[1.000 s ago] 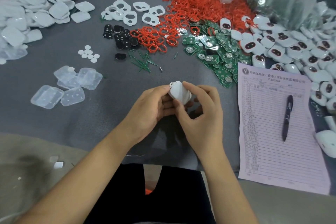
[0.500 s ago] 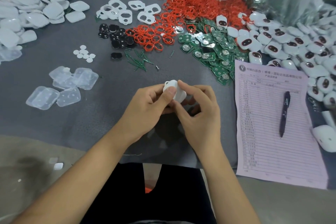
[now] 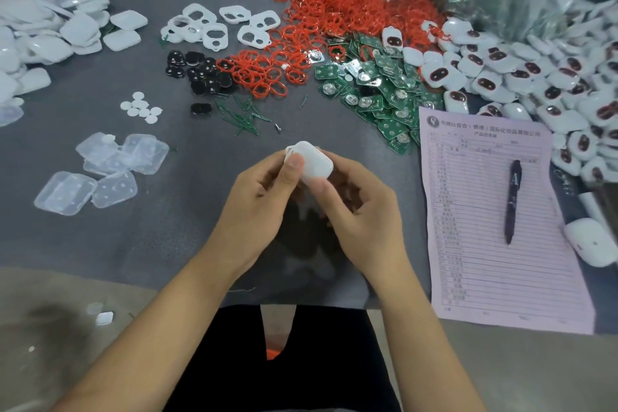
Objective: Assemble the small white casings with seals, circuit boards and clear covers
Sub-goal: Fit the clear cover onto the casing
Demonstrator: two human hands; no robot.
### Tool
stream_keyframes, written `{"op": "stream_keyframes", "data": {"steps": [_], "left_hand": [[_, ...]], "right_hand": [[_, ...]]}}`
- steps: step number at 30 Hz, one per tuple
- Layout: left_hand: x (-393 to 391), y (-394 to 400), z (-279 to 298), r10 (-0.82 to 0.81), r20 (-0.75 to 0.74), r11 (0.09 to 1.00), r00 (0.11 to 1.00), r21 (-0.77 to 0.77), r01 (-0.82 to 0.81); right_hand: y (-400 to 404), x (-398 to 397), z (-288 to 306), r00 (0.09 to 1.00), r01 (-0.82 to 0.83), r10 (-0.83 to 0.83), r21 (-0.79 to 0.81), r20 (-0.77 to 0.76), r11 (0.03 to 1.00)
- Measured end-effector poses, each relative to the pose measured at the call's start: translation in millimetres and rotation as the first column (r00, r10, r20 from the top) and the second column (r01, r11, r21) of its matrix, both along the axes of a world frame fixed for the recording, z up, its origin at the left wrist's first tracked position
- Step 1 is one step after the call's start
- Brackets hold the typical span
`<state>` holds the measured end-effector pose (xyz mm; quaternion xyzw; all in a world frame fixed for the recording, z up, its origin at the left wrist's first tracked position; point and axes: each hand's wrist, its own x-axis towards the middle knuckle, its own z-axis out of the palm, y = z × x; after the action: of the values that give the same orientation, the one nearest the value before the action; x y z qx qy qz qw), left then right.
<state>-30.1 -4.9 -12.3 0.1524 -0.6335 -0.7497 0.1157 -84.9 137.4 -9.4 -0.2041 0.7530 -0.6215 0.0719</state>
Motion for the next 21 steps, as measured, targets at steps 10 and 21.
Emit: {"op": "stream_keyframes", "data": {"steps": [10, 21], "left_hand": [[-2, 2, 4, -0.046, -0.021, 0.998, 0.999, 0.044, 0.047], [-1, 0, 4, -0.151, 0.028, 0.982, 0.988, -0.113, 0.154]], "right_hand": [[9, -11, 1, 0.986, -0.005, 0.029, -0.142, 0.165, 0.990], [15, -24, 9, 0.931, -0.153, 0.184, -0.118, 0.317, 0.981]]}}
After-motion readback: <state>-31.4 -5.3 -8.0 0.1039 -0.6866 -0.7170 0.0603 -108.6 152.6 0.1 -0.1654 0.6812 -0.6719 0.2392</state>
